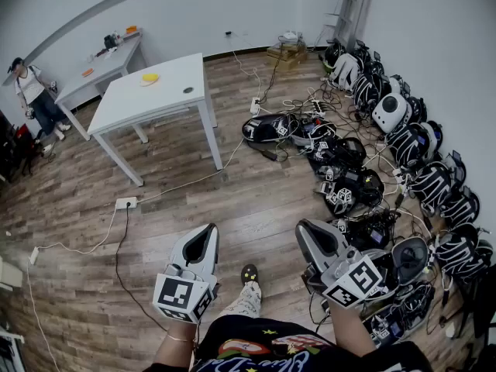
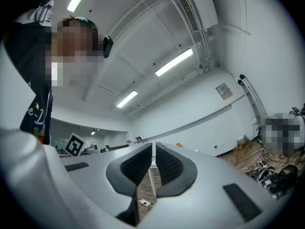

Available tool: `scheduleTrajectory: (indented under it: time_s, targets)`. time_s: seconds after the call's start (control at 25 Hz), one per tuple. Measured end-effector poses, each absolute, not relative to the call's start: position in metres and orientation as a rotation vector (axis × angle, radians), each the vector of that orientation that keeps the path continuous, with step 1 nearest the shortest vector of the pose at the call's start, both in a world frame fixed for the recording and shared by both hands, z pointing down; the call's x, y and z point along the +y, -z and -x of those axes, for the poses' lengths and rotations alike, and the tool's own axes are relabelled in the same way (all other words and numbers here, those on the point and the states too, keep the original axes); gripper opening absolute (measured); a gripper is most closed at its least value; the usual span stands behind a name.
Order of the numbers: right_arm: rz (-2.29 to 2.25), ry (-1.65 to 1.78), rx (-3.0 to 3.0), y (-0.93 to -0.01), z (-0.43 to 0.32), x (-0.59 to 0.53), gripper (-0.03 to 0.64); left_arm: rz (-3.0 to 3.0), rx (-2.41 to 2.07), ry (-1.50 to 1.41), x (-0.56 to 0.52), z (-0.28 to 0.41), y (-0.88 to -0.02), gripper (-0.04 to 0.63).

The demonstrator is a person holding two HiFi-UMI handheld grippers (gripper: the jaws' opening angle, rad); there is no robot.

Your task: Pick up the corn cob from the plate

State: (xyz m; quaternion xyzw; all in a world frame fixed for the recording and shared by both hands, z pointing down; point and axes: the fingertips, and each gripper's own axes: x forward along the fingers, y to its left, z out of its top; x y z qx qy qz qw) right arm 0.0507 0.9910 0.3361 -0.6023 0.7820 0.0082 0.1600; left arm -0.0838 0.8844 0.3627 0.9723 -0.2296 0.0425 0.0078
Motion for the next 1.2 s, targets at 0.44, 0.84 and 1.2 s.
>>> scheduleTrajectory:
  time_s: [0.44, 0.84, 1.2]
  targets:
    - [1.705, -0.005, 2.233, -0.316, -0.145, 0.803, 0.017, -2.984, -0.883, 0.008, 0.696, 0.013, -0.329, -0.012]
    - [1.495, 0.165, 2.345, -0.347, -0.262, 0.615, 0.017, -2.854, -1.183, -0.048, 0.552, -0.065, -0.353, -0.012]
    - [1.21, 0.239, 2.513, -0.331, -0.326, 0.451, 0.017, -2.778, -1.426, -0.027, 0.438, -0.137, -0.325, -0.012]
